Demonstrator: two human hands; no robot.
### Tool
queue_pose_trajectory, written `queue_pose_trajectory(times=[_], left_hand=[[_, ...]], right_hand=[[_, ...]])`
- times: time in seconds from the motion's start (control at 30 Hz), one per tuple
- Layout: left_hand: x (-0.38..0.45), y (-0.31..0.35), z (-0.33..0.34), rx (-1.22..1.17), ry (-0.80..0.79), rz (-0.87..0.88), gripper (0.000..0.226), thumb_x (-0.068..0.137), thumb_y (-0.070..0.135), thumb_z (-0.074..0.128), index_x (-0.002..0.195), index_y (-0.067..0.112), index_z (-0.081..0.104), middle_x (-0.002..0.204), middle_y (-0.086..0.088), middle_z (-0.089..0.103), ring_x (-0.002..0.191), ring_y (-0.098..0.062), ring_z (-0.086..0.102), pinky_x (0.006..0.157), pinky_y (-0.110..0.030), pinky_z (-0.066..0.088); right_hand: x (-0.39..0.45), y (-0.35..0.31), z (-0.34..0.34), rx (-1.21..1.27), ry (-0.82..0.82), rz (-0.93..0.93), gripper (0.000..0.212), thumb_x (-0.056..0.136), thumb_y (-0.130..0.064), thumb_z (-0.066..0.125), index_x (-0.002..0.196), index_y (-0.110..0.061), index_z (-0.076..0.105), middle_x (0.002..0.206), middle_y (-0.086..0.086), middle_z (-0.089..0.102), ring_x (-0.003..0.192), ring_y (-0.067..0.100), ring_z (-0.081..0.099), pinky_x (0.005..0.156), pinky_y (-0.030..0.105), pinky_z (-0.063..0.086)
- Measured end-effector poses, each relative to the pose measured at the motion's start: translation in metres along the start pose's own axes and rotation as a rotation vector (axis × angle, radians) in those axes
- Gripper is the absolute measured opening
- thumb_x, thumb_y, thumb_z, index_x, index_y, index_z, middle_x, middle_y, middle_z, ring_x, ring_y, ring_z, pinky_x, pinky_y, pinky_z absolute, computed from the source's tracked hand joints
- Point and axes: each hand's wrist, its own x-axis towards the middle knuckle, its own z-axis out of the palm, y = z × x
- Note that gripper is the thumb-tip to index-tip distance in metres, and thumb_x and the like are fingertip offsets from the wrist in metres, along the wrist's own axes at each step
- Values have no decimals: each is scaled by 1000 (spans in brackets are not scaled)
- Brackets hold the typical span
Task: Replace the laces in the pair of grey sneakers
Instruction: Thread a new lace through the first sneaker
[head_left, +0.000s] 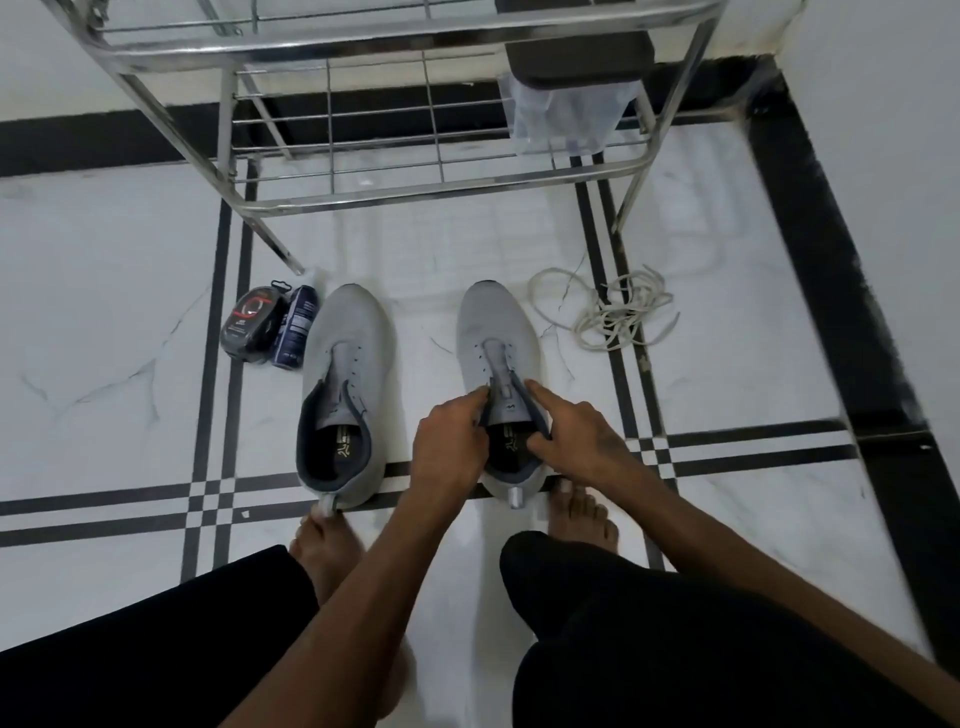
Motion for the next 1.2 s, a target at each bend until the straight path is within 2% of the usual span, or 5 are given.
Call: queue_pose_trajectory(times=[0.3, 0.53, 0.77, 1.03, 1.2], left_hand=[[4, -1, -6, -46, 213, -39, 52, 88, -7, 53, 131, 19, 62, 133, -2, 61, 121, -22, 56, 103, -38, 46], [7, -69, -60, 356, 214, -303, 61, 85, 6, 57, 143, 21, 46, 151, -13, 39, 143, -38, 26, 115, -63, 18], [7, -67, -42, 329, 41, -295, 55, 84, 22, 63, 138, 25, 54, 152, -10, 37, 138, -35, 28, 103, -58, 38], [2, -44, -16, 301, 36, -250, 54, 81, 35, 68, 134, 30, 58, 146, -4, 41, 133, -32, 33, 95, -54, 43], [-7, -38, -10, 317, 27, -258, 54, 81, 37, 69, 134, 32, 57, 146, -3, 38, 133, -30, 31, 97, -54, 42]], right_hand=[[-7, 28, -22, 49, 118, 96, 68, 88, -56, 55, 149, -35, 35, 93, 8, 71, 87, 25, 68, 82, 39, 56], [33, 13, -61, 135, 243, 50, 61, 83, -78, 39, 112, -33, 67, 95, -10, 67, 90, 14, 63, 70, 29, 44], [50, 16, -60, 34, -2, 22, 88, 78, -63, 69, 152, -39, 29, 153, 7, 32, 137, 28, 40, 108, 43, 41], [21, 21, -31, 97, -6, -10, 88, 81, -36, 74, 154, -41, 25, 146, 8, 34, 122, 27, 51, 99, 38, 50], [15, 18, -32, 101, -45, 5, 82, 84, -67, 59, 154, -41, 26, 151, 8, 35, 132, 28, 45, 105, 44, 46]])
